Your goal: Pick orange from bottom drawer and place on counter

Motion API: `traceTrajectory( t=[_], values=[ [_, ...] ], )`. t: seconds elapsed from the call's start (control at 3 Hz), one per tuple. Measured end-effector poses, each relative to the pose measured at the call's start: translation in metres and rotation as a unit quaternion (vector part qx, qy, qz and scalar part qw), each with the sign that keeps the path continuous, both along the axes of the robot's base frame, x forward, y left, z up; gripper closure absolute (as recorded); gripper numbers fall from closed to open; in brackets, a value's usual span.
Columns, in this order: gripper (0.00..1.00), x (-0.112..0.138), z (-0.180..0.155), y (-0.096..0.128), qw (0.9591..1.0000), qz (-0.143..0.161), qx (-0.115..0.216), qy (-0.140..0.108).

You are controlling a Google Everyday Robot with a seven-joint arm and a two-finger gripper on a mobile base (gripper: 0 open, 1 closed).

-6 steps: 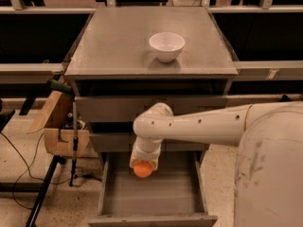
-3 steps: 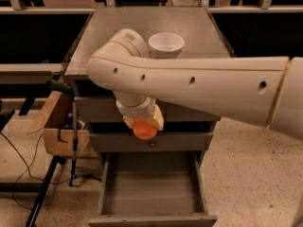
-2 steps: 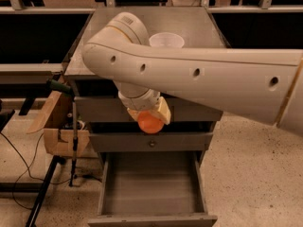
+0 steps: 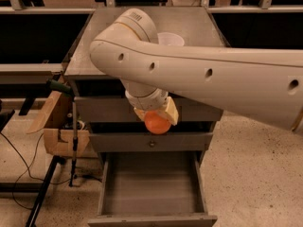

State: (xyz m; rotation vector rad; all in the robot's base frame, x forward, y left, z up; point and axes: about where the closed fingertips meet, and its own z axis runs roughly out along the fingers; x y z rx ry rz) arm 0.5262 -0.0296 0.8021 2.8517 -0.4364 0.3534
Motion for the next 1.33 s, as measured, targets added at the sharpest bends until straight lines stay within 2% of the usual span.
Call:
traceTrajectory(
  t=[0.33,0.67,1.0,1.33],
  values=[
    [1.00,0.005,-0.013,0.011,0.9996,0.006,0.026,-0.004],
    [1.00,0.027,-0.014,0.048,0.9949,0.022,0.089,-0.041],
    [1.00,0.050,0.005,0.084,0.9839,0.037,0.145,-0.097],
    [1.00,0.074,0.033,0.112,0.9706,0.048,0.180,-0.153]
  ],
)
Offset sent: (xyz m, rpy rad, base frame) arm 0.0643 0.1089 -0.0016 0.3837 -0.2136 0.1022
